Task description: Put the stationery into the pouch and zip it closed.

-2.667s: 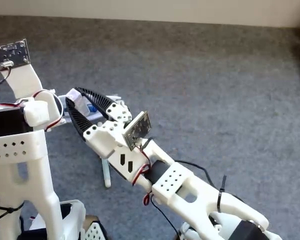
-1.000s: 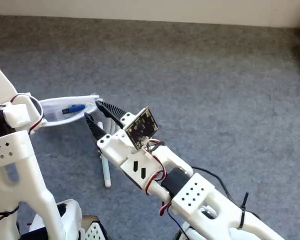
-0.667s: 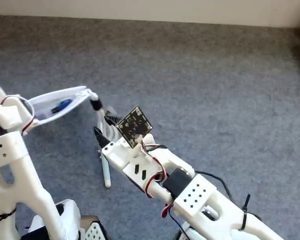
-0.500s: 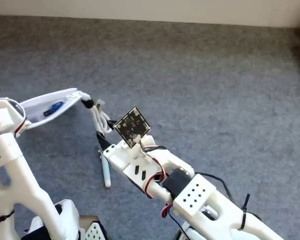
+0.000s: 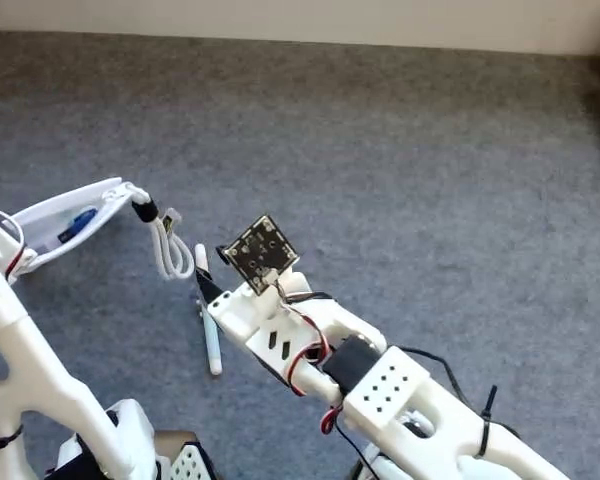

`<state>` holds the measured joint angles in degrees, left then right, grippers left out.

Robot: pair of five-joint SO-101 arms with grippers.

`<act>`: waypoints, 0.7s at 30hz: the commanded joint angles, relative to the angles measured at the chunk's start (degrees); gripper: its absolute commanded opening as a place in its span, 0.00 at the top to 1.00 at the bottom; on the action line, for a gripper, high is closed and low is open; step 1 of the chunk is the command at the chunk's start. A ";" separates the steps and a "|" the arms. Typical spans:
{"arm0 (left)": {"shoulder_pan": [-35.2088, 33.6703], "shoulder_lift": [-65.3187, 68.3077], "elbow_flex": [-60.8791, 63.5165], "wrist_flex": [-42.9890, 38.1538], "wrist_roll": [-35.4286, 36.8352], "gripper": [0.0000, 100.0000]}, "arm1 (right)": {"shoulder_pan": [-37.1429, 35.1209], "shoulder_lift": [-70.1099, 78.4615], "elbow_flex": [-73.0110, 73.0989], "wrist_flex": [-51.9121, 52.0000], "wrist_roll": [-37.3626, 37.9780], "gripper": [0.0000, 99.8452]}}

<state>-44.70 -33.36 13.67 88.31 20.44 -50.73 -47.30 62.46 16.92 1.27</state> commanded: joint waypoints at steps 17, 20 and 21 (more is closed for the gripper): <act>-2.77 -1.89 -3.21 -1.76 0.79 0.99 | 3.82 26.77 -13.14 0.13 -0.35 0.87; -2.77 -1.89 -3.21 -1.76 0.79 0.99 | 3.82 29.93 -14.64 0.13 -0.44 0.87; -2.77 -1.89 -3.21 -1.76 0.79 0.99 | 3.65 30.81 -14.90 0.13 -0.44 0.87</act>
<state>-46.55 -33.36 13.67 88.31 20.44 -47.82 -16.97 51.56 16.92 1.27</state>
